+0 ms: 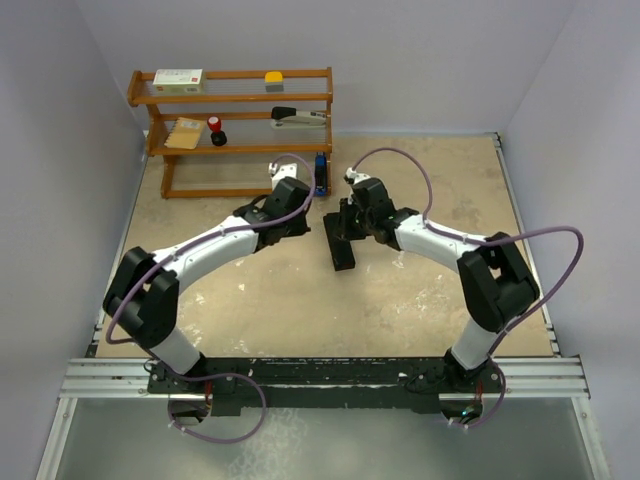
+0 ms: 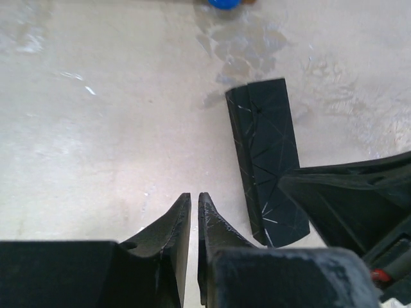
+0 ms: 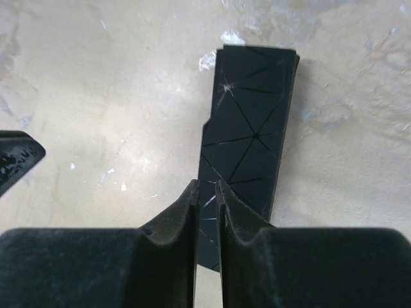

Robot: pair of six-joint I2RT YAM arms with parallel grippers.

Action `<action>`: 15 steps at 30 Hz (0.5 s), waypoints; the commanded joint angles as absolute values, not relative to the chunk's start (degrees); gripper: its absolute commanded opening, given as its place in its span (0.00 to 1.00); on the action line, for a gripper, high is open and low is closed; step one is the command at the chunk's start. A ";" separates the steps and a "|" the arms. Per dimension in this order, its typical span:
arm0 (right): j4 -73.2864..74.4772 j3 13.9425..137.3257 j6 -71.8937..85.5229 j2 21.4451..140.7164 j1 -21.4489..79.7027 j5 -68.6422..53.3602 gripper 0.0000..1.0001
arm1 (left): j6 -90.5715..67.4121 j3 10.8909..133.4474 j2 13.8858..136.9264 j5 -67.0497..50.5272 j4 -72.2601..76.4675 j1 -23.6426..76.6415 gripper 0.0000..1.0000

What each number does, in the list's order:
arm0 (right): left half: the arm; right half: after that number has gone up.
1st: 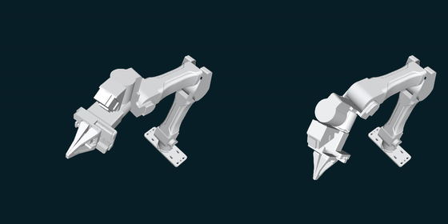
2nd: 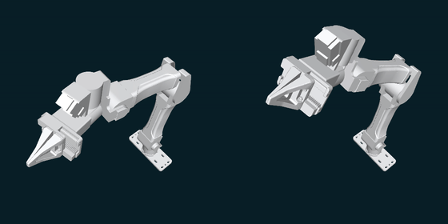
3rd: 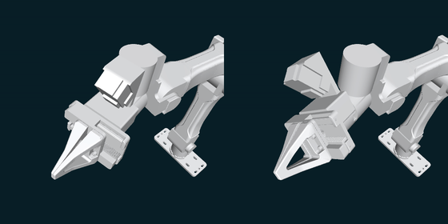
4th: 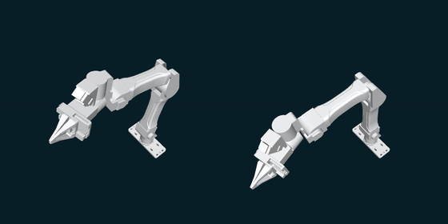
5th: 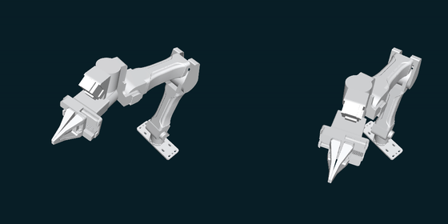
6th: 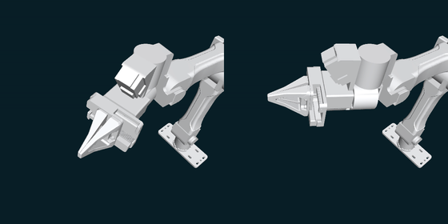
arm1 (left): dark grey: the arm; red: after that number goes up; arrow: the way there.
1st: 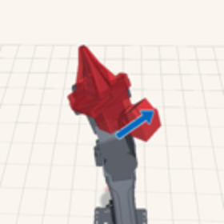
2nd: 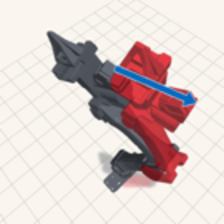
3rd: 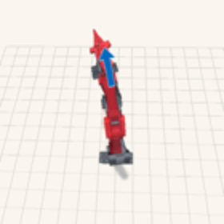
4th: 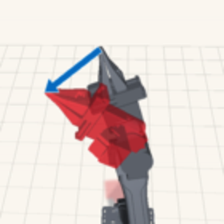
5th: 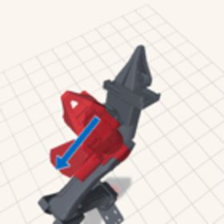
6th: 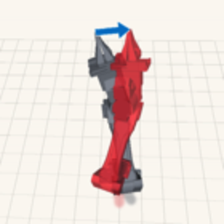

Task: Organize the sunglasses
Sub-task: Close the sunglasses case at the center of the board.

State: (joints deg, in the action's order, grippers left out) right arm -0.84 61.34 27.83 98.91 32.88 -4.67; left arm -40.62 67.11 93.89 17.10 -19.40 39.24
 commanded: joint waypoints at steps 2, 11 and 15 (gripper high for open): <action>4.29 67.49 24.46 93.65 32.78 -1.85 0.20 | -36.74 69.19 87.37 20.56 -21.86 36.58 0.09; 7.45 67.92 23.58 88.78 32.78 0.02 0.49 | -35.94 65.90 80.51 23.79 -22.68 35.27 0.17; 8.70 66.69 23.38 86.61 32.77 2.41 0.52 | -35.18 64.80 78.26 25.54 -22.58 35.05 0.24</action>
